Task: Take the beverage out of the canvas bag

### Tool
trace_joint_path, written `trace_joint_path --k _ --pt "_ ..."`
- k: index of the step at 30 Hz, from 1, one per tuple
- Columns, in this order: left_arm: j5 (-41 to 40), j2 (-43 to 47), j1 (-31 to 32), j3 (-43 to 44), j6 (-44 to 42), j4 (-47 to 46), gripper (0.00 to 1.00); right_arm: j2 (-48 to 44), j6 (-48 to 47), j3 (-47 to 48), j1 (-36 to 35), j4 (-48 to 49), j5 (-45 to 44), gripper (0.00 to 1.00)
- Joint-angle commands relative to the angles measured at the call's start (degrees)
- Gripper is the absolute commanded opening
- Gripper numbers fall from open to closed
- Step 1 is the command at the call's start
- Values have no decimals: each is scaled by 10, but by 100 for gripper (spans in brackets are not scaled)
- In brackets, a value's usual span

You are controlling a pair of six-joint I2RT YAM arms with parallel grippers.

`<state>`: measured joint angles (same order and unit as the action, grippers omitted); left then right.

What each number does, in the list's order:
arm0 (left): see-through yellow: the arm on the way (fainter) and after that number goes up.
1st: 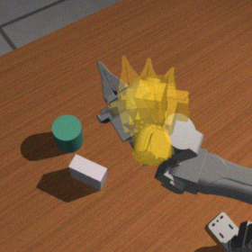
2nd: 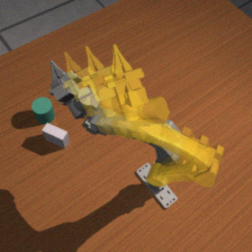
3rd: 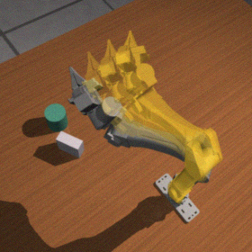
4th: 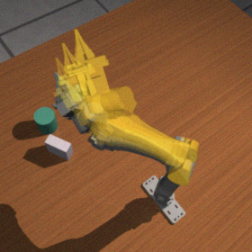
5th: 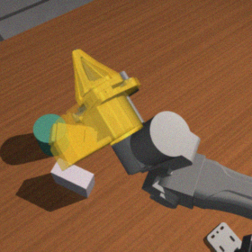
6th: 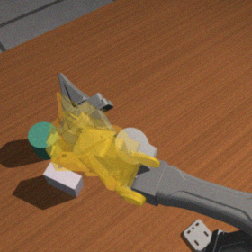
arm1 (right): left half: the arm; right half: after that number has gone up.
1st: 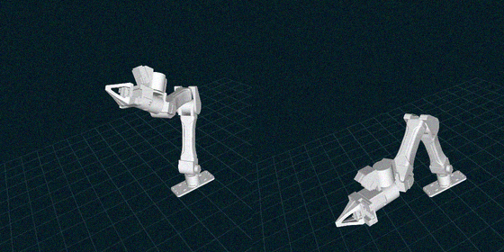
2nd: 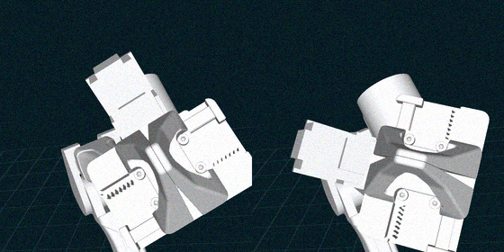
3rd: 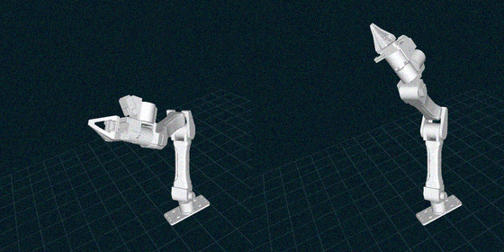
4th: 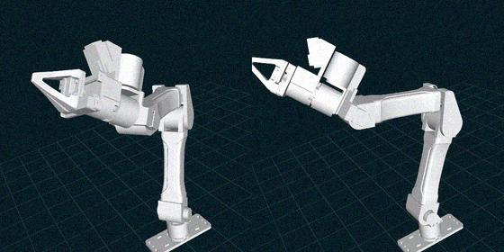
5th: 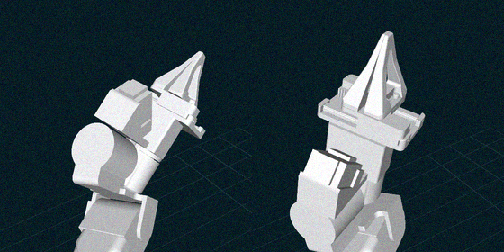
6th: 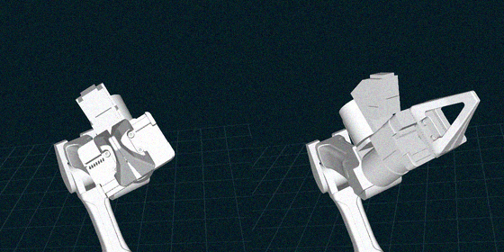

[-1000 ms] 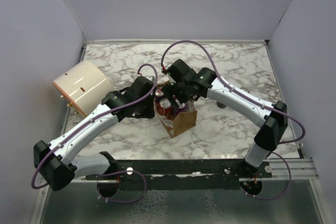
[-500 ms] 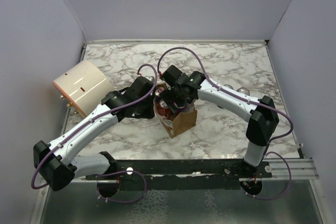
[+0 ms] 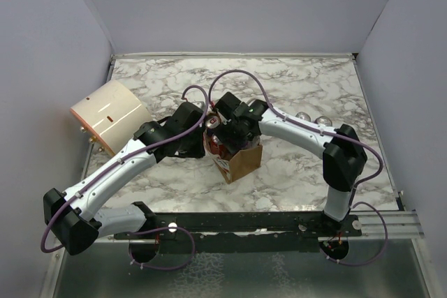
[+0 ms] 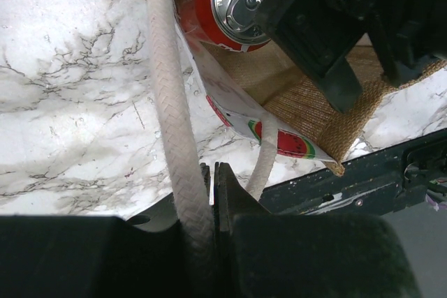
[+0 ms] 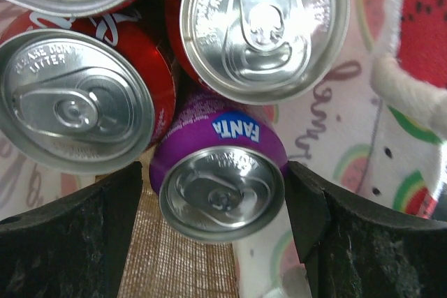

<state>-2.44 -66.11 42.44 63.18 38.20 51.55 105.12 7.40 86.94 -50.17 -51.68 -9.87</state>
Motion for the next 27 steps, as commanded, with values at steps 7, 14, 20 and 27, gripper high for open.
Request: trace_joint_path --k 7,14,20,27 --pt "-5 7 -2 14 -8 12 10 44 -28 2 3 43 10 79" --pt "-10 8 -3 14 -7 14 10 34 -28 12 3 30 8 69" --pt "-3 9 -2 4 -1 7 10 -4 -17 46 3 -1 -5 51" --pt "-6 4 -2 7 0 4 10 -73 3 67 3 -25 -1 36"
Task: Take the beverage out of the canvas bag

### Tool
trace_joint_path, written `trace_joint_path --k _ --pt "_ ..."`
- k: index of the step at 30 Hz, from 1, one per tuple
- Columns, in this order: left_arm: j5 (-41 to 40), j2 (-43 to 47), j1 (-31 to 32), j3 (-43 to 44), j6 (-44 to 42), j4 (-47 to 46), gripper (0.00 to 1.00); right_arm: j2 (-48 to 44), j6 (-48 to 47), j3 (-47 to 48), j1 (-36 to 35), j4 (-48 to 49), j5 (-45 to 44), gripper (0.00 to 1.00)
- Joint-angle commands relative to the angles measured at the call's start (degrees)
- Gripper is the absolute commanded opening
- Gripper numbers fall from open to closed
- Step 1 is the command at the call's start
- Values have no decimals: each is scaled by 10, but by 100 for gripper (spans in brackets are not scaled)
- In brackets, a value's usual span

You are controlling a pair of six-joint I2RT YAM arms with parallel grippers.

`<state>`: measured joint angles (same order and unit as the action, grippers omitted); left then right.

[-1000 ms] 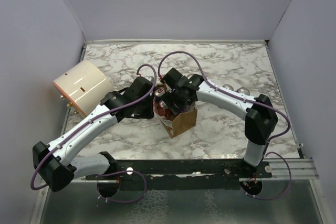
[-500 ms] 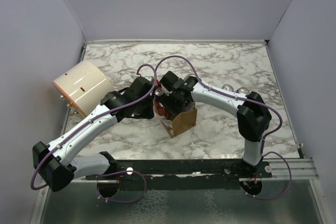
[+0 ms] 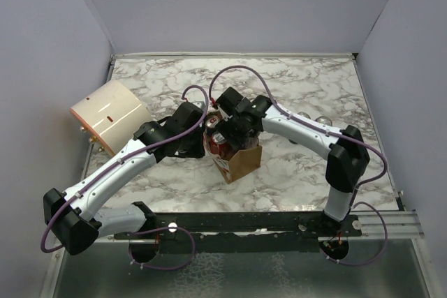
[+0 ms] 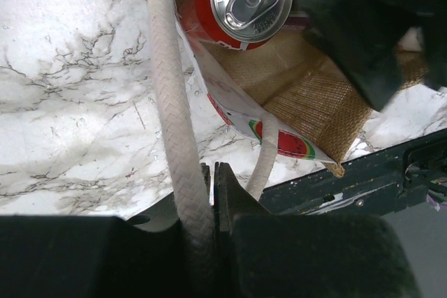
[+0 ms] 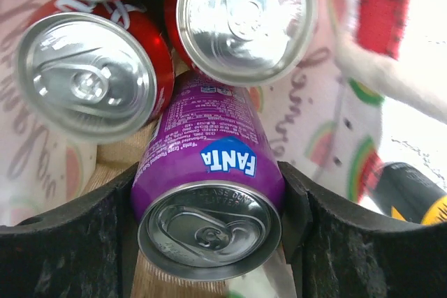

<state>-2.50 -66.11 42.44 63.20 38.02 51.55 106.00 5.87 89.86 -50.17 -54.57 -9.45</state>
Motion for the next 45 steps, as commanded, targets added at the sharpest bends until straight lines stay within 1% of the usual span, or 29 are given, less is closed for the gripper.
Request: trace_joint_path --k 1,6,11,16,23,27,29,36,45 --pt "-6 4 -2 5 3 2 10 -94 19 35 3 8 0 34" --pt "-5 0 -2 2 5 -2 10 -143 35 32 3 20 26 20" --pt "-5 -2 -2 3 7 -6 10 -172 38 48 3 28 47 11" --pt "-6 -6 -2 8 7 -5 10 -190 34 71 3 55 89 8" --pt "-9 -6 -2 8 9 -9 10 -201 47 112 3 77 94 5" --pt "-9 -7 -3 10 7 -8 10 -217 51 121 3 90 48 2" --pt "-12 -7 -2 11 6 -6 10 -229 54 115 3 100 11 2" --pt "-15 -9 -2 16 1 -7 10 -295 49 52 3 158 -137 2" --pt "-14 -20 -3 21 -8 -9 10 -372 17 -26 3 230 -341 2"
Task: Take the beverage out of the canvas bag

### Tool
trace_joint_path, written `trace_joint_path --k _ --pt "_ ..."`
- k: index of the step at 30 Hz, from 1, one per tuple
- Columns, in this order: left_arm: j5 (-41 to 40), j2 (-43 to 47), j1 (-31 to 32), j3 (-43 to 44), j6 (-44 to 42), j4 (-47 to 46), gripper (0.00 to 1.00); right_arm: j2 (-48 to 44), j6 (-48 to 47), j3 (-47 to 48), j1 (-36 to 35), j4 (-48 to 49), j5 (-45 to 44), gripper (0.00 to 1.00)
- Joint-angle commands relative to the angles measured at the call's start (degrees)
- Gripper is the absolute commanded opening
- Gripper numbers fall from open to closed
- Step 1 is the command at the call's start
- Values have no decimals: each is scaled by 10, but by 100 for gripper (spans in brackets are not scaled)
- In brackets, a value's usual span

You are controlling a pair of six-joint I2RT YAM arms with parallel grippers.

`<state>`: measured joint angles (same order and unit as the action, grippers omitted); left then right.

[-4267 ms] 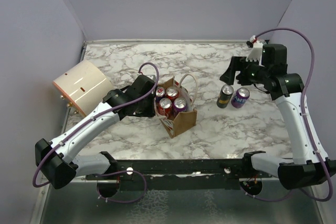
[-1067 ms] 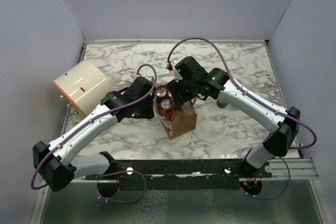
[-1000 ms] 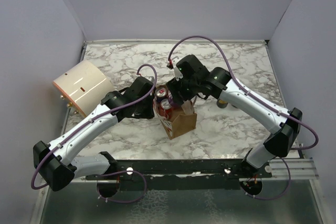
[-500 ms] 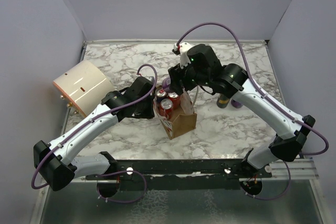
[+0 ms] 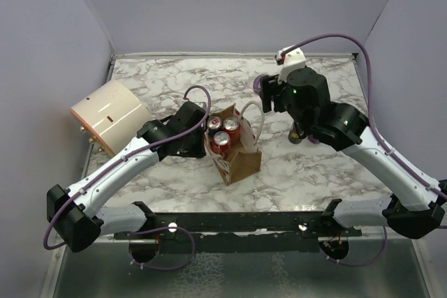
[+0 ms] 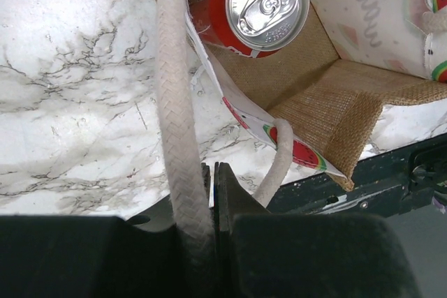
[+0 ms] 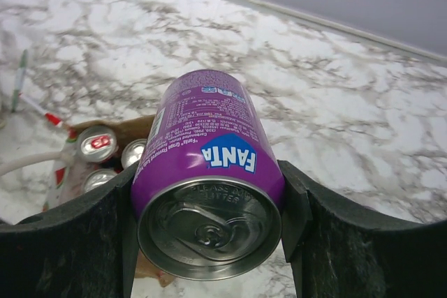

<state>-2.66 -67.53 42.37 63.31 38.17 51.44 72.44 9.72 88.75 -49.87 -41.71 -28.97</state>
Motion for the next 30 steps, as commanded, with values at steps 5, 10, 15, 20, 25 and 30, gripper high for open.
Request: trace_joint_path --k 5,10,15,20,25,30 --pt "-7 -13 -3 25 -14 -7 10 -56 -50 -68 4 143 -297 2" --pt "-3 -13 -3 23 -14 -9 10 -74 -71 -110 59 179 -296 2" --pt "11 -23 -4 21 -18 -11 10 -66 -27 -117 158 145 -250 2" --pt "11 -30 -4 33 -23 -10 10 -35 78 -108 277 75 -205 2" --pt "12 -36 -4 43 -26 -9 10 -1 149 -119 380 37 -164 2" --pt "14 -32 -4 44 -28 -12 10 46 187 -127 444 33 -129 2"
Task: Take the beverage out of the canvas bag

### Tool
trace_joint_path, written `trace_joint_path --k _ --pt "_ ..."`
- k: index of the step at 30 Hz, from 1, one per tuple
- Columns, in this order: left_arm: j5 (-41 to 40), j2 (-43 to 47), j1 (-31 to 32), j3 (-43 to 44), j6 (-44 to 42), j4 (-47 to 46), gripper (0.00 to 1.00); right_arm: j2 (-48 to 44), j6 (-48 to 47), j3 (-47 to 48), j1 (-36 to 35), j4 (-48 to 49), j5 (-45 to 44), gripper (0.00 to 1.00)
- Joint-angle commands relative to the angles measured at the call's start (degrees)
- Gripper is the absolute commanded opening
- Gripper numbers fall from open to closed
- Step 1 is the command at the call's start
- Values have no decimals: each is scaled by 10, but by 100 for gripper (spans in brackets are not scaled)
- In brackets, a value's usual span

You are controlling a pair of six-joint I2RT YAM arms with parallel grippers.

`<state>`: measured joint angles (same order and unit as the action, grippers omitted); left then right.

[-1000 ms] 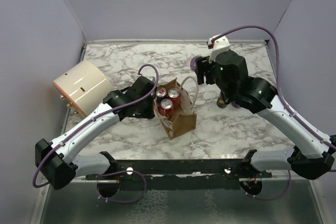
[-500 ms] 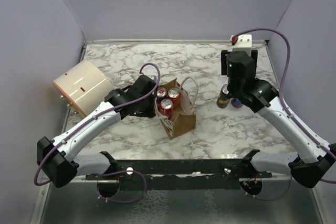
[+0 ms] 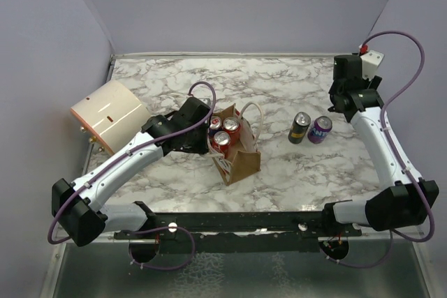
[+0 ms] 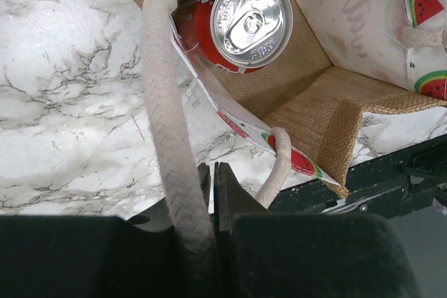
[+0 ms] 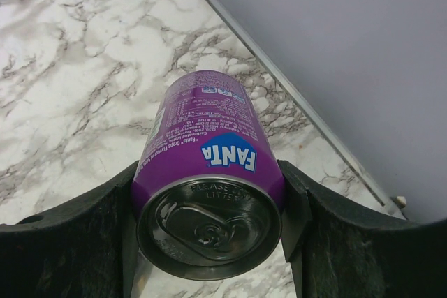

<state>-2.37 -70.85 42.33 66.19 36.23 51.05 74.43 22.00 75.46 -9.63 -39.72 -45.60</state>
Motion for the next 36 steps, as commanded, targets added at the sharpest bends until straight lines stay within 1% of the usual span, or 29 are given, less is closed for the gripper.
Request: trace_joint_path --k 1,8,12,16,19,23,27,29,36 --pt "11 1 -4 16 -10 -7 10 38 68 12 48 11 55 2" --pt "24 3 -3 12 -22 -3 10 134 113 61 119 -32 182 2" --pt "20 4 -3 8 -27 -1 10 167 145 77 158 -51 224 2" --pt "34 5 -3 -3 -30 -10 10 186 186 84 200 -81 257 2" --pt "46 5 -3 -13 -34 -18 10 199 207 85 223 -106 268 2" --pt "52 6 -3 -20 -39 -27 10 212 232 83 237 -142 269 2" --pt "47 6 -3 -24 -38 -36 10 220 256 70 251 -157 272 2" --pt "45 8 -3 -28 -34 -42 10 227 261 66 258 -157 289 2" --pt "45 10 -4 -38 -23 -53 10 249 275 68 260 -180 295 2"
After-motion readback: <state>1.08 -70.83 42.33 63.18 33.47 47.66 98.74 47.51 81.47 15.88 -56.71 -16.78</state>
